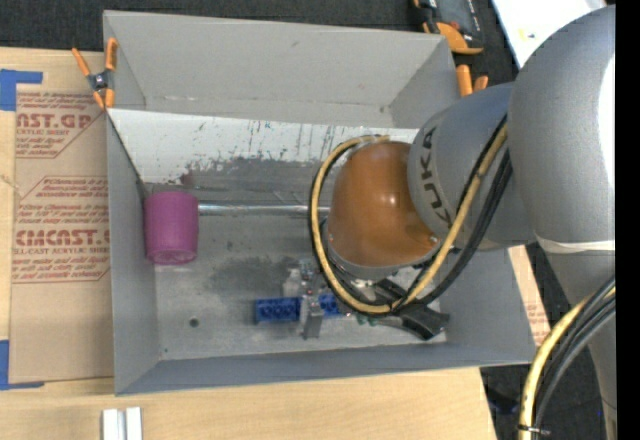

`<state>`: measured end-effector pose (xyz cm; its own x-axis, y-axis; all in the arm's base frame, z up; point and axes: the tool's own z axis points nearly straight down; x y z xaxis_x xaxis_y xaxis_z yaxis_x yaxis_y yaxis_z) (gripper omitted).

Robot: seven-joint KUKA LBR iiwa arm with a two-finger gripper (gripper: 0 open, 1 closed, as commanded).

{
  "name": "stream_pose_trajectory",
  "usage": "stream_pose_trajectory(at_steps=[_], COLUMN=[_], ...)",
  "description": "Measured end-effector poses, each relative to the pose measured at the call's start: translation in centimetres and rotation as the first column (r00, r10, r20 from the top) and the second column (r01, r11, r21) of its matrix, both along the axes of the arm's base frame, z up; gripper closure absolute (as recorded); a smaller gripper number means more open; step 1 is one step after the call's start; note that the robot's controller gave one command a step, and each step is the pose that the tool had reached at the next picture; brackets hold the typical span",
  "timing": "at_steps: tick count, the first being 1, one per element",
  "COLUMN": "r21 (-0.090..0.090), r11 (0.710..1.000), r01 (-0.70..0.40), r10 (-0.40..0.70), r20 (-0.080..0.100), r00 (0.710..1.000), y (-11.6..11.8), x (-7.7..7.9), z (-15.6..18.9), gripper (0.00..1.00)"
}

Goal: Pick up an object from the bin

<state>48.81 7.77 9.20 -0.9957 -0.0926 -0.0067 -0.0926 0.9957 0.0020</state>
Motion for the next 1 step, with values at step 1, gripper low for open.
stream_pose_trajectory(at_steps=[1], r21=[0.0], r11=[1.0], r01=[0.0], r10=[0.0], r20=[0.001], r00=[1.0], y=[0.01], x=[0.0], z=[0.76], gripper=[1.0])
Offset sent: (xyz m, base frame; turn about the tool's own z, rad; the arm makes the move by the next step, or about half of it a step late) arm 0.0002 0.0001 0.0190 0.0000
